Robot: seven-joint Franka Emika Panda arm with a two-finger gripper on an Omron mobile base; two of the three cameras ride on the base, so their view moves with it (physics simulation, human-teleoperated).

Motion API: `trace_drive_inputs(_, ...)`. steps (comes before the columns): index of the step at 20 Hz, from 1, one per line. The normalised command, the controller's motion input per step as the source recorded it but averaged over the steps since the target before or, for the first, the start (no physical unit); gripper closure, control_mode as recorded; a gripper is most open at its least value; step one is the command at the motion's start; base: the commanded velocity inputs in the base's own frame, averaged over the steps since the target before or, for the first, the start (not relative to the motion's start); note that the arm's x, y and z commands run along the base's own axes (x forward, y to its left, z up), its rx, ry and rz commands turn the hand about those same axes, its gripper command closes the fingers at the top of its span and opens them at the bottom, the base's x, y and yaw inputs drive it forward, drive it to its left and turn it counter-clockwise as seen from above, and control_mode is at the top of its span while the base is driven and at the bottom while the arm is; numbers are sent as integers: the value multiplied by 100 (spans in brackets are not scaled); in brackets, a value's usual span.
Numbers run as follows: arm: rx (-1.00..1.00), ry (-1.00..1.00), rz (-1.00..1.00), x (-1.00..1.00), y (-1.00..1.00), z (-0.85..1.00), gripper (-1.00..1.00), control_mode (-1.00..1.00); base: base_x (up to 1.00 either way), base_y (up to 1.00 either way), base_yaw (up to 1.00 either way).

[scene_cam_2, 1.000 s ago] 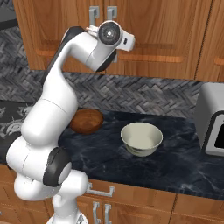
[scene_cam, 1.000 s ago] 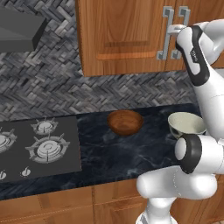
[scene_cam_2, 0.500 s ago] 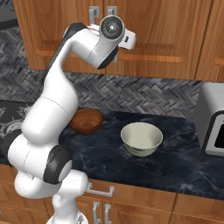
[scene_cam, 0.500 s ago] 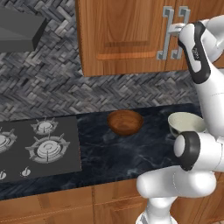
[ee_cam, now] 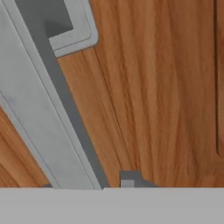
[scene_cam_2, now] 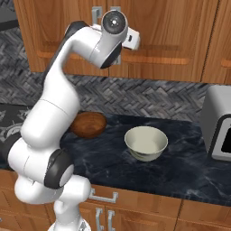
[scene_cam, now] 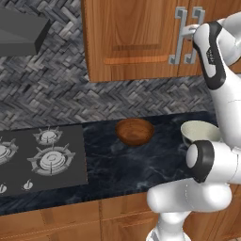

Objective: Open the cabinet. Pick the bowls from the counter and place them in the cabinet. Then close the cabinet.

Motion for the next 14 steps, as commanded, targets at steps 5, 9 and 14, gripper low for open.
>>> trace_drive_inputs(5,-2,-5,0,-6,-3,-9,100,-100,0,0,0)
trace_drive_inputs(9,0,-19,0,-31,-17,1,100,-100,0,0,0)
trace_drive_inputs(14,0,-24,1,-44,-30,11,100,-100,0,0,0)
